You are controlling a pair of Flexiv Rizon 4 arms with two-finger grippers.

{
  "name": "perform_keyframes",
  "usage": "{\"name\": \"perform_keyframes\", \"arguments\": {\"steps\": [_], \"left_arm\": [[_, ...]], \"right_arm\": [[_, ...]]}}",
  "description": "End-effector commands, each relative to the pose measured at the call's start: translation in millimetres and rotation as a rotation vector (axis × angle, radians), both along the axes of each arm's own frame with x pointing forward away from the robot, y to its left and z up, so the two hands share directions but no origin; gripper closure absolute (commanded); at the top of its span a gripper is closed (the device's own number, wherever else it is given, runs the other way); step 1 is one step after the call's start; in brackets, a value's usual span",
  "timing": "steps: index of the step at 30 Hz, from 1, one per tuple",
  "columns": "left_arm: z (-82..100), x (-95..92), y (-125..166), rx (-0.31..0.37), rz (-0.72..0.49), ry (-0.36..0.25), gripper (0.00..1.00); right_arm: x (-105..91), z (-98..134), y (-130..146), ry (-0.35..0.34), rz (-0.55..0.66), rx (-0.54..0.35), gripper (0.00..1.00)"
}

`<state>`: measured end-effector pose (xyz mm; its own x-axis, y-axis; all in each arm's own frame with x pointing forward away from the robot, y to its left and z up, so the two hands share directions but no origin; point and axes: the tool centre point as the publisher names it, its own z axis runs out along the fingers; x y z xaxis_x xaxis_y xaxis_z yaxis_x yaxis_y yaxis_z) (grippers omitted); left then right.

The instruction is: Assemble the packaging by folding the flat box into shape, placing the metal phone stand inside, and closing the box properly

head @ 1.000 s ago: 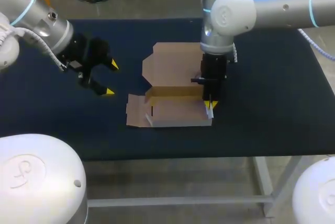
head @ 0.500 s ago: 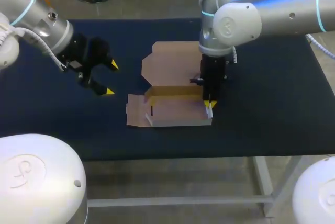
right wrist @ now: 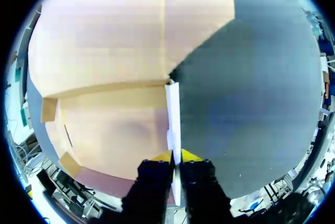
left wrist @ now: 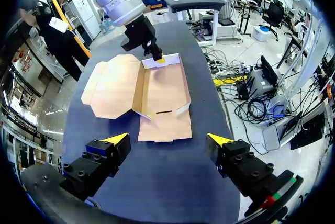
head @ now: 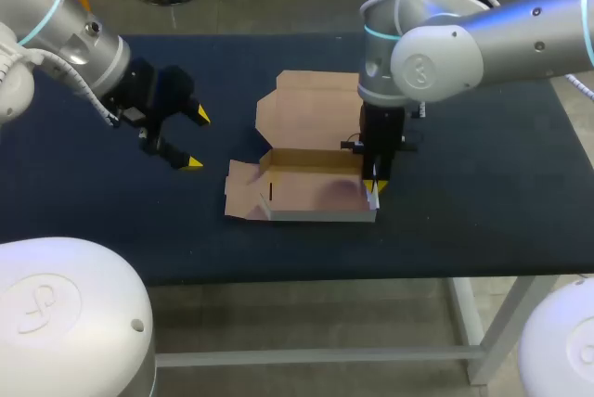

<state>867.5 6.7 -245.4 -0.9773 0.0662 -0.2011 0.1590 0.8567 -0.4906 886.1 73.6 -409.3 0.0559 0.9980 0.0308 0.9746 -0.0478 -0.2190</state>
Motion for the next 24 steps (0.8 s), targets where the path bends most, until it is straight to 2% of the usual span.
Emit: {"name": "perform_keyframes", "arguments": {"steps": [1, 10, 18, 24], "left_arm": [[0.9, 0.1, -0.1, 0.004, 0.0, 0.002, 0.0], [0.9, 0.1, -0.1, 0.004, 0.0, 0.002, 0.0], [0.9, 0.1, -0.1, 0.004, 0.0, 0.002, 0.0], [0.9, 0.1, -0.1, 0.004, 0.0, 0.002, 0.0]], "right_arm": [[1.0, -4.5, 0.0, -0.012, -0.007, -0.011, 0.88], [5.6, -7.1, 1.3, -0.058, -0.023, -0.004, 0.86], [6.5, -7.3, 3.6, -0.099, -0.034, -0.008, 0.88], [7.6, -8.9, 5.6, -0.108, -0.033, -0.01, 0.87]]}}
